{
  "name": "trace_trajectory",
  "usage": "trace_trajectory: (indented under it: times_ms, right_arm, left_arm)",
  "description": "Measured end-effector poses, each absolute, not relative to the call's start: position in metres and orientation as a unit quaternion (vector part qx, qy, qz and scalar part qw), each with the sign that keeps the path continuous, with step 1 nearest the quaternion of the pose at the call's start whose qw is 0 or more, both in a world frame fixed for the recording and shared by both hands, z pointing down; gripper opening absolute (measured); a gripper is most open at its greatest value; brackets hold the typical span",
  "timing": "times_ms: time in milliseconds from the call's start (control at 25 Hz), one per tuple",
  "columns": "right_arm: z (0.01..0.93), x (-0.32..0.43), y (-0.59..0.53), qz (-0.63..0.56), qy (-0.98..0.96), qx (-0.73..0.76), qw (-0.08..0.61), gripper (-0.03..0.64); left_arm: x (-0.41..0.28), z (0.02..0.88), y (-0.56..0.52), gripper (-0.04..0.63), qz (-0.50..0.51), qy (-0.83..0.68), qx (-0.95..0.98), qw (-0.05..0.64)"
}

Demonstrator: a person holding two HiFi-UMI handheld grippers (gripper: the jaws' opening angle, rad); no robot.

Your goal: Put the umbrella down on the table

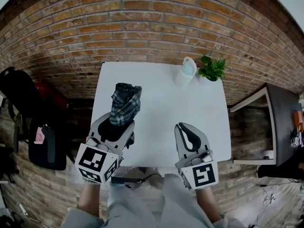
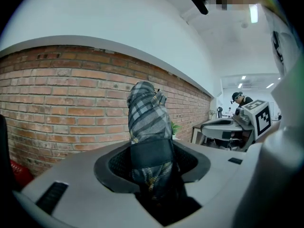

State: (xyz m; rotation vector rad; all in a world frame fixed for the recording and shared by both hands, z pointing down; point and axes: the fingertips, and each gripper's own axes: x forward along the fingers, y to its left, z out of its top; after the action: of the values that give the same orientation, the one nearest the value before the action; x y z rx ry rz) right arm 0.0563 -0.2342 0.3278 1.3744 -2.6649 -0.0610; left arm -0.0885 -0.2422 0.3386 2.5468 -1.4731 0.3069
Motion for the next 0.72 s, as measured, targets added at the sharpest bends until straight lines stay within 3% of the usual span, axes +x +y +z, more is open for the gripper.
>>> trace_trajectory:
  times_ms: [400,720]
  right_arm:
    - [0.350,0.063,-0.256,-0.001,-0.885,0.458,0.080,0.052]
    - [0.383,0.072,-0.265,0.031,-0.881,0.462,0.094,0.052]
  left_arm:
    - [-0.074,0.393,-0.328,0.232,0.159,-0.475,0.858,0.110]
    - [-0.051,0.473,-0.420,0.232,0.265,-0.433,0.853,0.124]
